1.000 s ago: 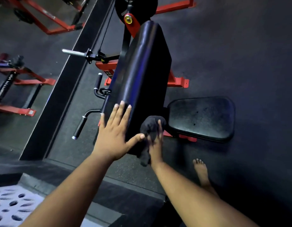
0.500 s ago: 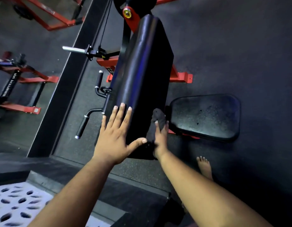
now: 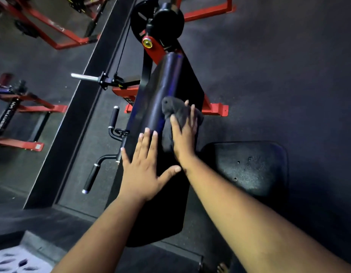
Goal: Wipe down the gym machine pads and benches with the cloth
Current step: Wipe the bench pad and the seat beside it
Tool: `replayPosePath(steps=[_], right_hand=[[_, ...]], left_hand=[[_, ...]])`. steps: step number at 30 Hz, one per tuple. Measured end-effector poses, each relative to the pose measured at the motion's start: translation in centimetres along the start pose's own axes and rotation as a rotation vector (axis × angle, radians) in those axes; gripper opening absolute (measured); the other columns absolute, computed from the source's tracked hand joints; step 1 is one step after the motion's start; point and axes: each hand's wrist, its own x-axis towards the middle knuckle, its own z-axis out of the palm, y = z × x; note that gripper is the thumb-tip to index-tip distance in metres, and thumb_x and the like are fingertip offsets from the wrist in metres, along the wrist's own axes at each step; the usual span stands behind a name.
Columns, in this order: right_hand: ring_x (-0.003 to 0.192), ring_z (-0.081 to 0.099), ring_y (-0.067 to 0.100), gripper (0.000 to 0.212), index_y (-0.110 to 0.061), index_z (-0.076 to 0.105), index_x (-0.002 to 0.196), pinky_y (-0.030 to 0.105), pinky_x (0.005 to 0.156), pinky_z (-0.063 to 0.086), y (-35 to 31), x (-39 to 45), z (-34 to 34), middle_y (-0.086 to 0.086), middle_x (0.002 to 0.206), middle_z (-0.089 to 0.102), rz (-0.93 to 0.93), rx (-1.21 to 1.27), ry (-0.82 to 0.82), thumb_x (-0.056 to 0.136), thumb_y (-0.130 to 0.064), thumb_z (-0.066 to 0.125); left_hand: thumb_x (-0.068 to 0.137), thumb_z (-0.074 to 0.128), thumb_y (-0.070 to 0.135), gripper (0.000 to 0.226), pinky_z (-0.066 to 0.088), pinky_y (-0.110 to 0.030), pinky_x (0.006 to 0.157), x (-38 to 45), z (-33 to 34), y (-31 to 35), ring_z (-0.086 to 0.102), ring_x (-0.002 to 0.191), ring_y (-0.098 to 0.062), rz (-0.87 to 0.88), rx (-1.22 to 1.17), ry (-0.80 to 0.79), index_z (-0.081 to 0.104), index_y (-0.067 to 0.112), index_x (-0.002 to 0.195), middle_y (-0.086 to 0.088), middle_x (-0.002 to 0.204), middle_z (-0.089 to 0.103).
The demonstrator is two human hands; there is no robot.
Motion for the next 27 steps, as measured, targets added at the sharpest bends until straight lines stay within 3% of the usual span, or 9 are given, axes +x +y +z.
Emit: replayPosePath(steps=[2, 5, 11, 14, 18, 20, 22, 24, 27], right_hand=[[0.156, 0.017, 0.038, 0.071, -0.049, 0.015, 0.159, 0.056, 0.125, 0.019, 1.6, -6.5, -1.2, -0.002, 0.170, 0.015, -0.147, 0.038, -0.042, 0.097, -0.048, 0.050], [0.158, 0.009, 0.032, 0.063, -0.049, 0.013, 0.160, 0.057, 0.126, 0.013, 3.7, -13.0, -2.6, -0.009, 0.172, 0.008, -0.163, 0.056, -0.152, 0.104, -0.053, 0.042], [0.154, 0.022, 0.037, 0.075, -0.021, 0.022, 0.157, 0.047, 0.127, 0.009, 1.2, 10.2, -0.3, 0.019, 0.167, 0.021, -0.031, 0.010, -0.094, 0.091, -0.049, 0.043], [0.153, 0.024, 0.034, 0.069, -0.005, 0.025, 0.159, 0.043, 0.127, 0.016, 3.8, 13.3, -0.7, 0.020, 0.166, 0.024, 0.064, 0.087, -0.164, 0.100, -0.032, 0.049], [0.134, 0.048, 0.009, 0.062, -0.019, 0.017, 0.162, 0.016, 0.107, 0.039, 6.9, 6.3, -1.4, -0.001, 0.158, 0.037, 0.442, 0.212, -0.151, 0.107, -0.011, 0.044], [0.126, 0.057, 0.012, 0.069, -0.022, 0.021, 0.161, 0.018, 0.102, 0.045, 8.6, 1.6, -2.1, 0.004, 0.159, 0.039, 0.508, 0.056, -0.088, 0.101, -0.030, 0.053], [0.143, 0.045, 0.029, 0.082, -0.019, 0.022, 0.160, 0.029, 0.121, 0.030, 9.3, -4.3, -2.7, 0.013, 0.167, 0.026, 0.502, 0.056, -0.169, 0.091, -0.046, 0.056], [0.148, 0.034, 0.033, 0.069, -0.010, 0.027, 0.159, 0.022, 0.119, 0.018, 8.1, -9.1, -3.6, 0.013, 0.168, 0.021, 0.487, -0.056, -0.219, 0.100, -0.028, 0.058], [0.148, 0.035, 0.028, 0.055, -0.007, 0.041, 0.154, 0.018, 0.117, 0.019, 5.9, -11.7, -7.1, 0.011, 0.165, 0.026, 0.420, -0.139, -0.407, 0.101, -0.012, 0.057]], left_hand=[[0.077, 0.006, 0.097, 0.114, -0.001, -0.065, 0.123, 2.2, -0.4, -0.1, -0.014, 0.157, -0.010, -0.012, -0.008, 0.000, -0.011, 0.024, 0.163, 0.010, 0.169, -0.023], [0.074, 0.004, 0.100, 0.119, 0.003, -0.066, 0.124, 4.0, -0.7, -0.1, -0.012, 0.158, -0.012, 0.014, 0.015, -0.033, -0.007, 0.023, 0.164, 0.007, 0.171, -0.017], [0.079, 0.014, 0.098, 0.115, 0.006, -0.063, 0.125, 4.4, -0.2, -0.1, -0.012, 0.158, -0.015, 0.022, -0.002, -0.038, -0.002, 0.024, 0.165, 0.005, 0.172, -0.011], [0.079, 0.016, 0.098, 0.115, 0.005, -0.061, 0.126, 4.4, -0.2, 0.0, -0.012, 0.158, -0.016, 0.020, 0.010, -0.041, -0.002, 0.023, 0.165, 0.004, 0.172, -0.010], [0.079, 0.017, 0.098, 0.114, 0.005, -0.061, 0.125, 4.3, -0.2, 0.1, -0.010, 0.159, -0.018, 0.022, 0.018, -0.026, -0.002, 0.024, 0.165, 0.003, 0.173, -0.008], [0.078, 0.017, 0.098, 0.115, 0.005, -0.062, 0.125, 4.3, -0.3, 0.3, -0.010, 0.159, -0.019, 0.018, 0.017, -0.031, -0.002, 0.025, 0.165, 0.004, 0.173, -0.008], [0.077, 0.015, 0.099, 0.115, 0.005, -0.064, 0.124, 4.4, -0.3, 0.2, -0.009, 0.159, -0.018, 0.008, 0.016, -0.019, -0.002, 0.026, 0.165, 0.004, 0.173, -0.008], [0.076, 0.012, 0.099, 0.116, 0.006, -0.068, 0.123, 4.1, -0.3, 0.3, -0.009, 0.159, -0.017, -0.004, 0.041, -0.011, -0.002, 0.026, 0.165, 0.005, 0.173, -0.007], [0.077, 0.010, 0.098, 0.113, 0.001, -0.073, 0.120, 3.8, -0.4, 0.8, -0.010, 0.159, -0.015, -0.003, 0.050, 0.018, -0.003, 0.028, 0.164, 0.005, 0.172, -0.010]])
